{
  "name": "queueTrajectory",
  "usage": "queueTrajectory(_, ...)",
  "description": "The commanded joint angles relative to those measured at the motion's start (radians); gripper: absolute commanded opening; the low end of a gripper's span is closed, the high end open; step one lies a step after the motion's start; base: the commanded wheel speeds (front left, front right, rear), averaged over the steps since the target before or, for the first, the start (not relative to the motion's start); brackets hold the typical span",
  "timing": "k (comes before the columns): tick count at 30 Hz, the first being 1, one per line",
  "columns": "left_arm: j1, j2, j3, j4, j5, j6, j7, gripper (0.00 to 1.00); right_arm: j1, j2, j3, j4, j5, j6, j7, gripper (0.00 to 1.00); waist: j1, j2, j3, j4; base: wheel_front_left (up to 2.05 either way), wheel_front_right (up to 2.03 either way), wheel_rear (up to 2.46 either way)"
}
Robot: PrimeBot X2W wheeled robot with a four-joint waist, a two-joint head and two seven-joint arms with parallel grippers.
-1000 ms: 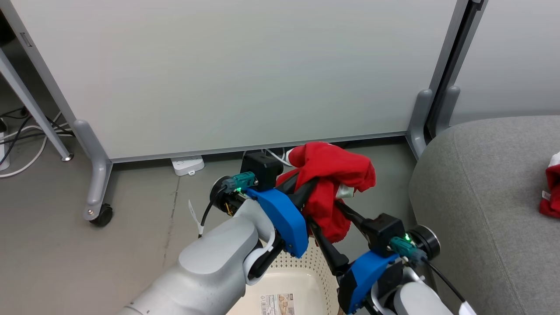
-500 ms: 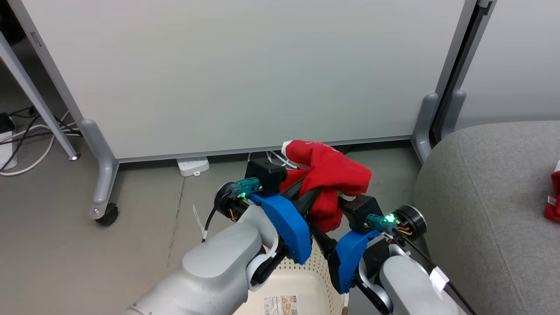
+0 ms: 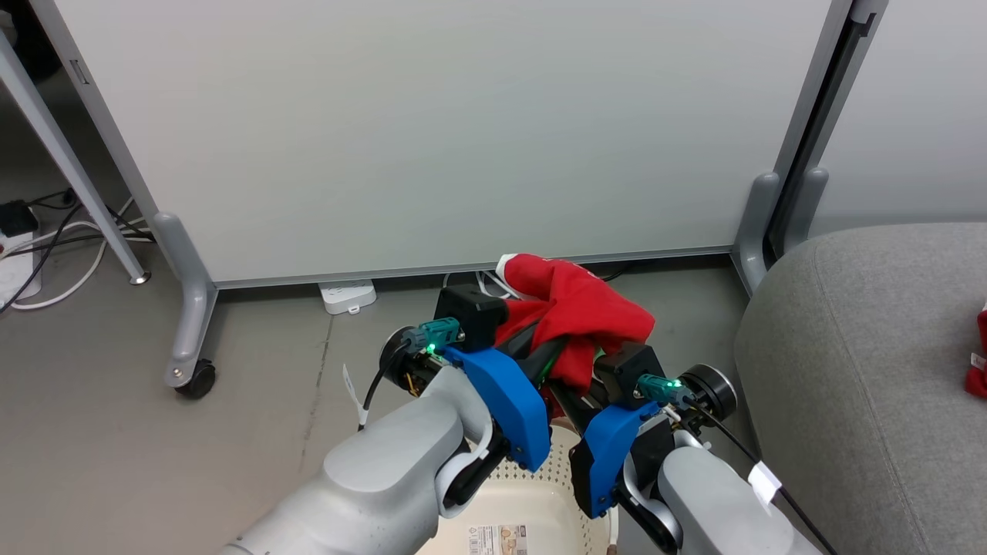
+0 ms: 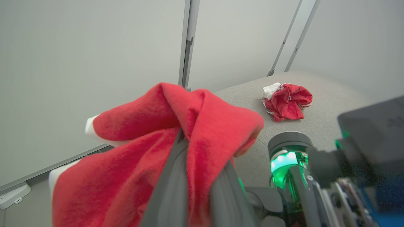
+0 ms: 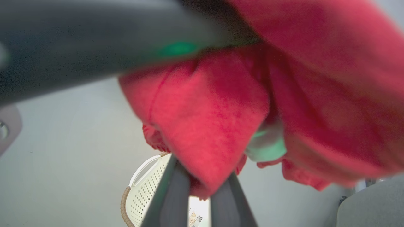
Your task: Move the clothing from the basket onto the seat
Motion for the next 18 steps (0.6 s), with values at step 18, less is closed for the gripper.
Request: queueTrajectory(18, -0.024, 0.002, -0.002, 0.018, -0.014, -0.001, -0.008, 0.0, -0.035, 0.001, 0.036, 0.043, 0.046, -0.001, -0.035, 0.0, 0.0, 0.0, 0.002, -0.03, 0.0, 0.0, 0.0)
